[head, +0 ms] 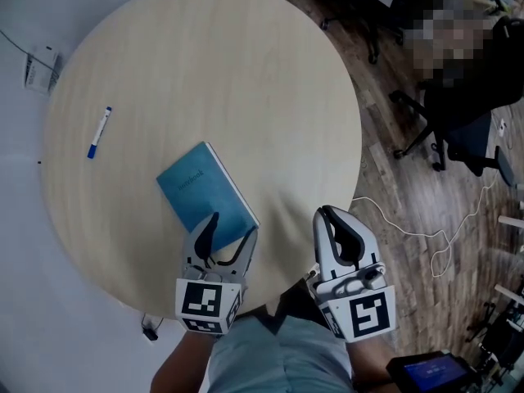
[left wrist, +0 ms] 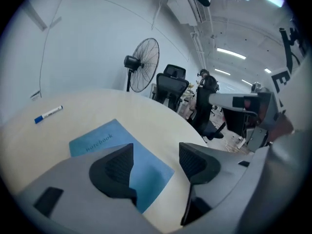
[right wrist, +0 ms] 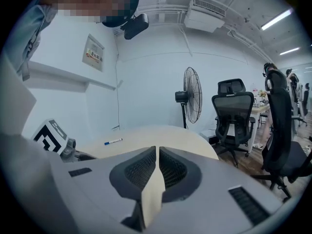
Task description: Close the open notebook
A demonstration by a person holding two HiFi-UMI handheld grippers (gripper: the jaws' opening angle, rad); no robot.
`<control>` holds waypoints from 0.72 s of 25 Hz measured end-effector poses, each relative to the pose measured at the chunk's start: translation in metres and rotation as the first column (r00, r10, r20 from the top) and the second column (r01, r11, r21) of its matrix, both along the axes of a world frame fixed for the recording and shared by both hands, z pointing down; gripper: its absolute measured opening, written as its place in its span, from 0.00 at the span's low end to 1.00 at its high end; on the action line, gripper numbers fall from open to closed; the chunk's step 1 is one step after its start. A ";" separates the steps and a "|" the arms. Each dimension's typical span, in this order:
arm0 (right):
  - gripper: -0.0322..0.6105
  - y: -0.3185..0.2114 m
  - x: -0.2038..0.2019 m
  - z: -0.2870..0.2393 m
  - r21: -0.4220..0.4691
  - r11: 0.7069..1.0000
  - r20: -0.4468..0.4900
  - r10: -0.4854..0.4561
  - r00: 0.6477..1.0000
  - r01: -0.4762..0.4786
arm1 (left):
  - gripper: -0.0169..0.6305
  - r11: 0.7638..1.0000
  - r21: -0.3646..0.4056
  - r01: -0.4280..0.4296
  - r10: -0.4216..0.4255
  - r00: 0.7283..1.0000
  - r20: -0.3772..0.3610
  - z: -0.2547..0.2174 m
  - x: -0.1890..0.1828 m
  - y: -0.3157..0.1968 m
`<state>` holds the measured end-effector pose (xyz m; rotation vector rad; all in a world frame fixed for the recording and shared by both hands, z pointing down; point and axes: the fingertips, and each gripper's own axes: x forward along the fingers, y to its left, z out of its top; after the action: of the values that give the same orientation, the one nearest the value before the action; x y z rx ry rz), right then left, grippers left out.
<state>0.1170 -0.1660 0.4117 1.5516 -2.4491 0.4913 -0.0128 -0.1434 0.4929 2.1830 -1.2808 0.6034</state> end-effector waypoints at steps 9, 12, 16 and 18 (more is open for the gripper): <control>0.13 0.029 -0.050 -0.100 0.184 0.971 0.051 -0.166 0.985 0.154 | 0.26 0.916 0.350 0.198 -0.187 0.980 -0.067 -0.158 -0.029 0.030; 0.13 0.037 -0.070 -0.147 0.294 0.929 0.055 -0.251 0.966 0.225 | 0.10 0.814 0.506 0.286 -0.288 0.955 -0.076 -0.219 -0.044 0.043; 0.13 0.052 -0.097 -0.195 0.356 0.889 0.045 -0.323 0.945 0.287 | 0.06 0.735 0.590 0.335 -0.368 0.927 -0.068 -0.280 -0.062 0.060; 0.13 0.065 -0.111 -0.209 0.361 0.878 0.033 -0.350 0.936 0.315 | 0.05 0.701 0.616 0.360 -0.396 0.914 -0.083 -0.296 -0.071 0.073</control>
<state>0.0063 -0.1010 0.2031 1.1859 -2.9255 0.0681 -0.0840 -0.0703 0.1970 2.2723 -2.1307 0.0568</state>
